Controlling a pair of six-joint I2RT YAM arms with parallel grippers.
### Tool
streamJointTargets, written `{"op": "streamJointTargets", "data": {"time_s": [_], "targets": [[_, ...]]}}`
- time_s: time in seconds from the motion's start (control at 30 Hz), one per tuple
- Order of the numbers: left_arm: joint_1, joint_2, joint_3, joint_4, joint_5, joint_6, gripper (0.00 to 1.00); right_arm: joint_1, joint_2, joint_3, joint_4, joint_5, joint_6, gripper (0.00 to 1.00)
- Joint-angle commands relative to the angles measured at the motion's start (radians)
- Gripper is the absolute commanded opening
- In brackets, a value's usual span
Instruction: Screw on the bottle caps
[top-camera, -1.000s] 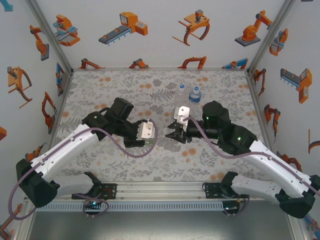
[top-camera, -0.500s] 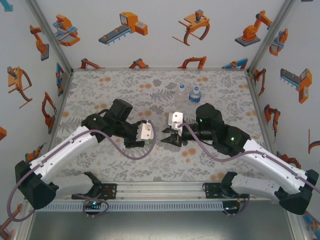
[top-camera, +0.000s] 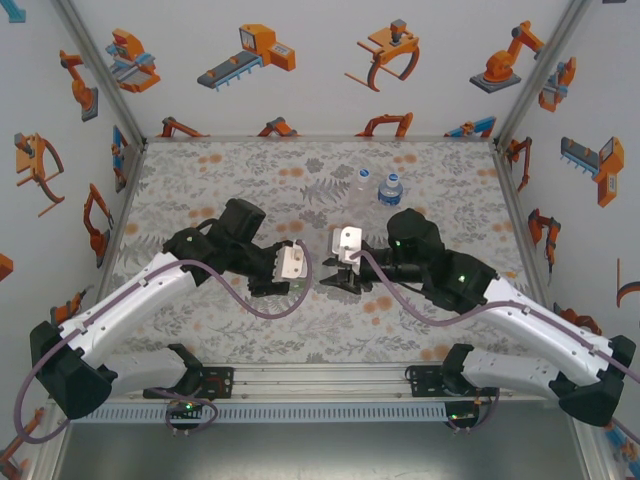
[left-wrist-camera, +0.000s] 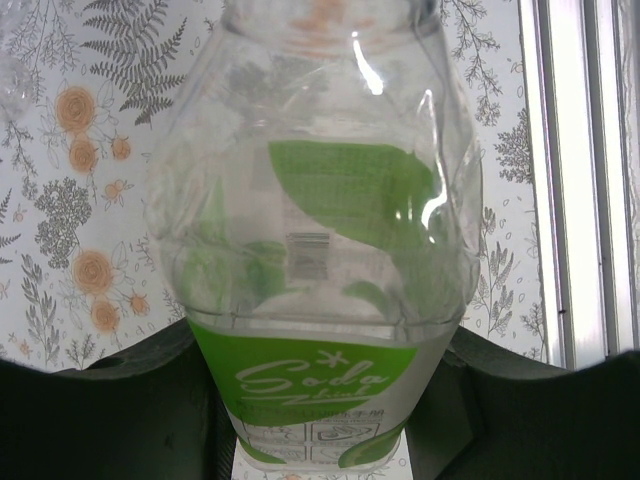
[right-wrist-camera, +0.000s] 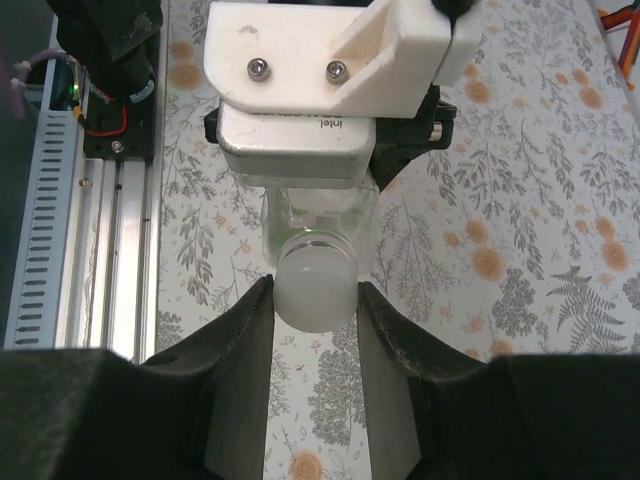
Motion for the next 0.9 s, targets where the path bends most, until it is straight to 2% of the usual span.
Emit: {"op": "streamJointTargets", "data": {"time_s": [0.0,0.3,0.47,0.6,0.73,0.87], "targets": [[-0.002,-0.018,0.002,0.015,0.072,-0.007,0.0,0.008,0.022,0.01,-0.003,0.01,-0.036,0.01],[-0.001,0.003,0.012,-0.01,0.094,0.004,0.0,0.01,0.053,0.045,-0.037,-0.007,-0.107,0.0],[-0.001,-0.01,0.012,0.002,0.077,-0.011,0.0,0.01,0.08,0.067,-0.069,0.007,-0.042,0.0],[0.005,-0.037,-0.015,0.059,0.052,-0.037,0.0,0.01,0.07,0.035,-0.013,0.066,0.173,0.0],[0.008,-0.053,-0.032,0.095,0.037,-0.047,0.0,0.005,0.066,-0.001,0.049,0.138,0.519,0.0],[0.009,-0.052,-0.038,0.12,0.007,-0.061,0.0,-0.018,0.098,0.0,0.05,0.151,0.866,0.0]]}}
